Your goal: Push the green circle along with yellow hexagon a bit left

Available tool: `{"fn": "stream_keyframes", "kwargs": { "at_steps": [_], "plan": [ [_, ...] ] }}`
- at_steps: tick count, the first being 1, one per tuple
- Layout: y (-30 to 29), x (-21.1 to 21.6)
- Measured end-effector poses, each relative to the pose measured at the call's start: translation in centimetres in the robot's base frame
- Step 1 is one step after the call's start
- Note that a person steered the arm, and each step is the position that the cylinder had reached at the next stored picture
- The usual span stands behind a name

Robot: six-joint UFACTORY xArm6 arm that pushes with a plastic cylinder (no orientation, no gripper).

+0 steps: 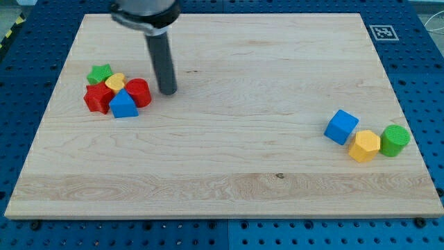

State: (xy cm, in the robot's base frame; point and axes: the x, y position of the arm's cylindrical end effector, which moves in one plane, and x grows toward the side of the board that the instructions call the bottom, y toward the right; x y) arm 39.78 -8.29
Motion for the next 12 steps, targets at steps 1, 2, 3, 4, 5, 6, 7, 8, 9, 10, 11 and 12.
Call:
{"fn": "stream_keyframes", "kwargs": {
  "at_steps": [1, 2, 3, 4, 5, 6, 7, 8, 9, 10, 11, 12],
  "plan": [
    [5.5, -2.5],
    [12.1, -2.3],
    [18.8, -1.5],
    [24.7, -1.4],
    [28.3, -1.4],
    [28.3, -1.4],
    [28.3, -1.3],
    [28.6, -0.6],
    [29.8, 0.9],
    [30.8, 1.3],
    [32.5, 3.1],
    [34.8, 6.0]
  ]
}}
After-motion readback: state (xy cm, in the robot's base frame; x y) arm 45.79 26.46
